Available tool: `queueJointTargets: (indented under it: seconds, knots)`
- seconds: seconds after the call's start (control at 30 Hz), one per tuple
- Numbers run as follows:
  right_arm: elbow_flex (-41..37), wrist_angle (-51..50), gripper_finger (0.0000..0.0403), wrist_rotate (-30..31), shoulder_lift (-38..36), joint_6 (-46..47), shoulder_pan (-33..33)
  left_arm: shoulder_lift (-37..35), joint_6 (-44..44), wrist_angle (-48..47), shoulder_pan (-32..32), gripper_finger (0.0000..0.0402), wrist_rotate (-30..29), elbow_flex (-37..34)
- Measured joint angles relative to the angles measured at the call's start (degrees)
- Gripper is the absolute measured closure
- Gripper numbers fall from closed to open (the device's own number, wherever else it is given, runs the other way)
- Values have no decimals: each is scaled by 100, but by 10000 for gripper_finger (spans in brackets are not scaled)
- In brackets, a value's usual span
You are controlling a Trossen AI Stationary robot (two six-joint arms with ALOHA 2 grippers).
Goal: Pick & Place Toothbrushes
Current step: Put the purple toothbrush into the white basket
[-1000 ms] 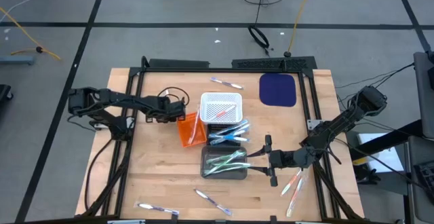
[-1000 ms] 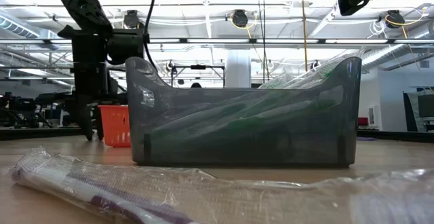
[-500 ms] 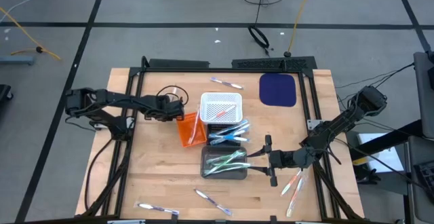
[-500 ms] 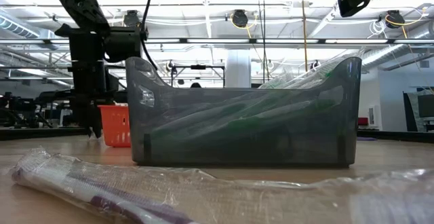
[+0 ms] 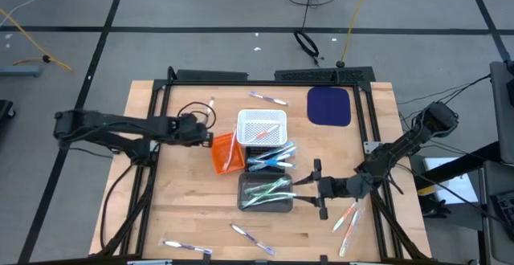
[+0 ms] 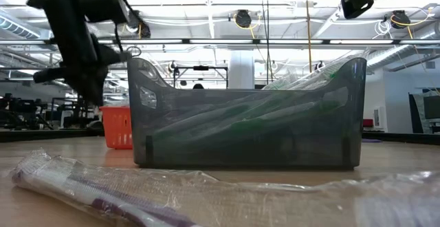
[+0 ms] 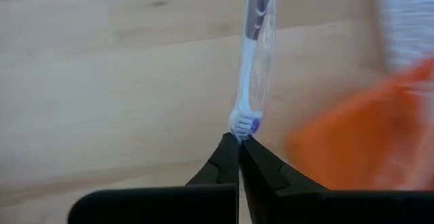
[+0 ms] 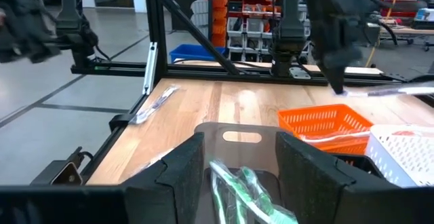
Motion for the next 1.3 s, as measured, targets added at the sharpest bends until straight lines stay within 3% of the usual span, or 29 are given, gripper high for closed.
queueJointTargets:
  seconds: [0.27,0.37,0.47,0.67,0.87,1.3]
  knots:
    - [2,197,231,-21,0,150,-374,-996,120,717,-1127,400,-544,2]
    - [2,577,231,-67,125,149,-630,-1069,516,1521,-1612,400,-795,2]
    - [2,1112,231,-521,323,149,-932,-1010,1186,2625,-2083,401,-974,4]
    - [4,2478,232,-1101,922,177,-1486,-447,2531,4797,-2734,401,-1165,18]
    - [4,3372,232,-1620,1321,482,-1912,425,3060,6078,-3033,401,-1169,15]
    - [370,3246,232,-1848,1390,590,-2180,1903,3390,8035,-3044,401,-1200,13]
